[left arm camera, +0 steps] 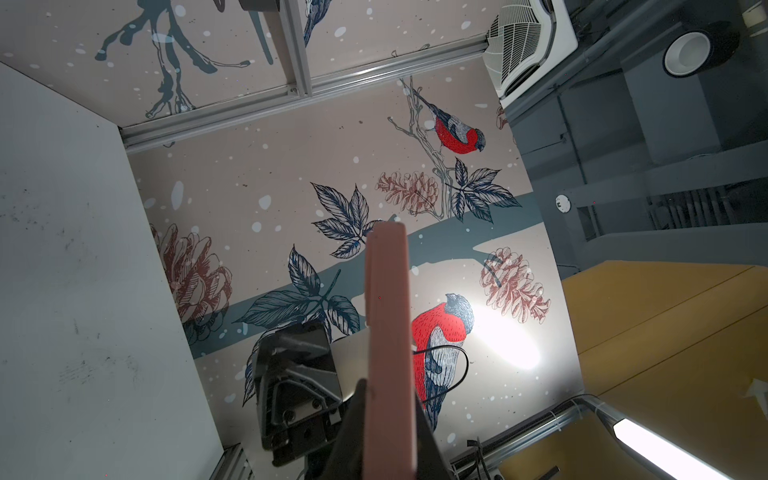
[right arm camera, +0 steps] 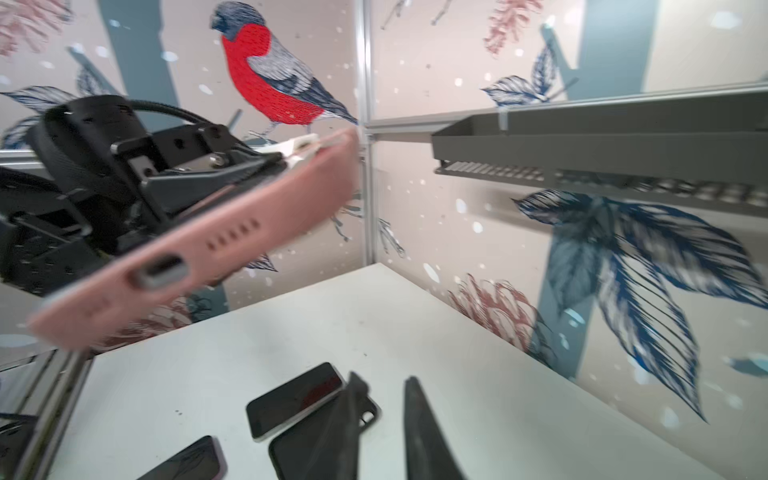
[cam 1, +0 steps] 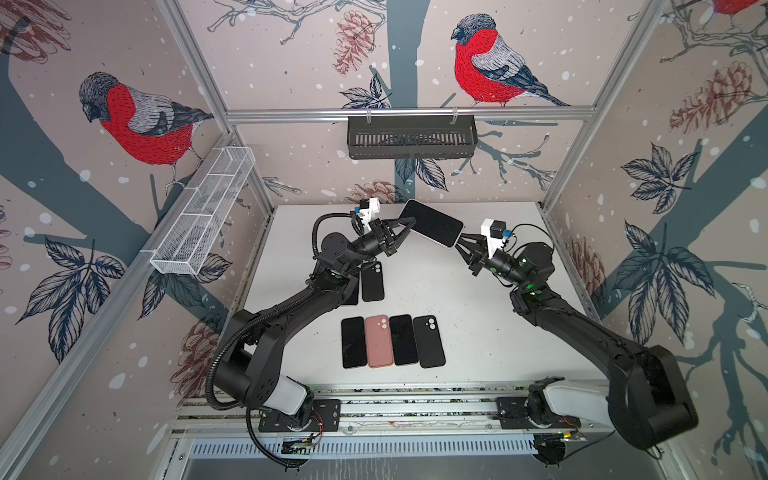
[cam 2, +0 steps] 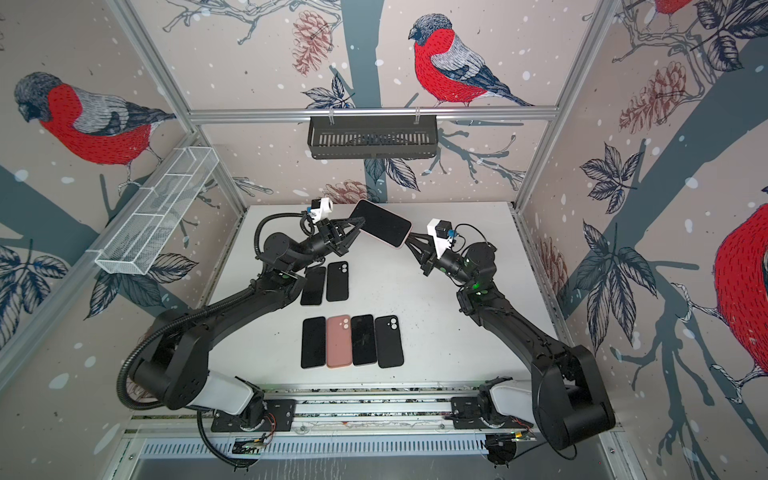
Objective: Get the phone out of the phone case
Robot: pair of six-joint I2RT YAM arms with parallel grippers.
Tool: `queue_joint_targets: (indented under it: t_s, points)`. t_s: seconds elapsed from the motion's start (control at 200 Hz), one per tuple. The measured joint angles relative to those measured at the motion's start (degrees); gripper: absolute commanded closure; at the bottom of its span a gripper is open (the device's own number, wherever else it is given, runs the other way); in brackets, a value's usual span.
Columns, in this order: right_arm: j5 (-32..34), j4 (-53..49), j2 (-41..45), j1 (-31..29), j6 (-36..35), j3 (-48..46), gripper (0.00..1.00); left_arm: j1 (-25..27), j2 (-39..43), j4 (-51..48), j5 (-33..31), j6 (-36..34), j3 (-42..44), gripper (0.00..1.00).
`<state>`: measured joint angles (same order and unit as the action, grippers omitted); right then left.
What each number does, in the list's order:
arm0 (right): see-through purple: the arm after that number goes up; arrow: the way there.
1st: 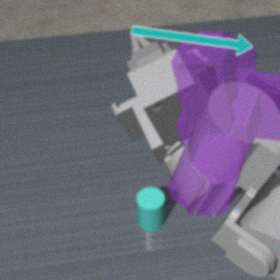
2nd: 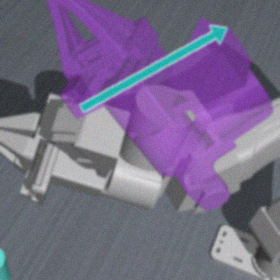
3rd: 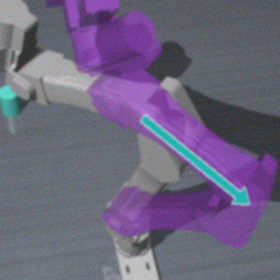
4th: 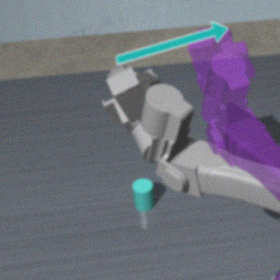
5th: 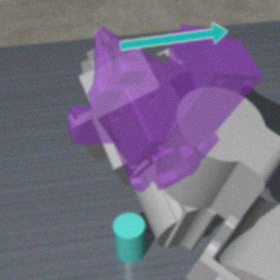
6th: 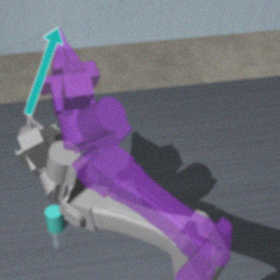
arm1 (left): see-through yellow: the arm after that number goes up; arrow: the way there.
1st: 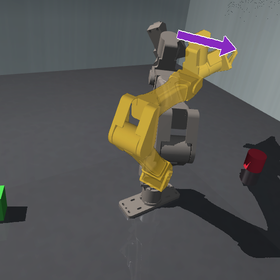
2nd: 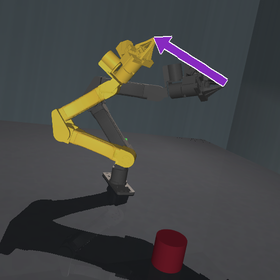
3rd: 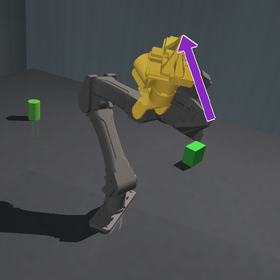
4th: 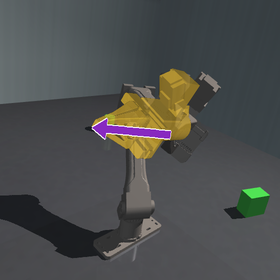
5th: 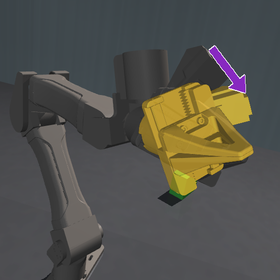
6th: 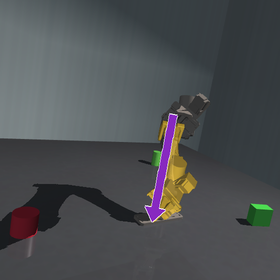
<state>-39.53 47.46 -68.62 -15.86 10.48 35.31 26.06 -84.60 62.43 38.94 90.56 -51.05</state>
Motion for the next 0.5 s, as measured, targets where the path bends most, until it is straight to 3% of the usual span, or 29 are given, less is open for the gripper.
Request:
queue_joint_targets:
  t_s: [0.055,0.275,0.37,0.5]
  points:
    - [1.4,-0.1,2.3,1.7,3.6,-1.9,0.30,-0.6,0.5,0.4,0.0,0.0,0.9,1.00]
    - [1.0,-5.6,5.3,7.4,21.3,4.0,0.28,-0.9,0.5,1.9,0.0,0.1,2.2,1.00]
    - [-1.7,-6.8,6.5,6.2,25.7,5.9,0.28,-0.9,0.5,3.2,-0.1,0.6,2.7,1.00]
    - [-3.9,-8.0,9.3,1.9,26.8,5.2,0.27,-0.9,0.5,4.3,-0.2,0.8,3.1,1.00]
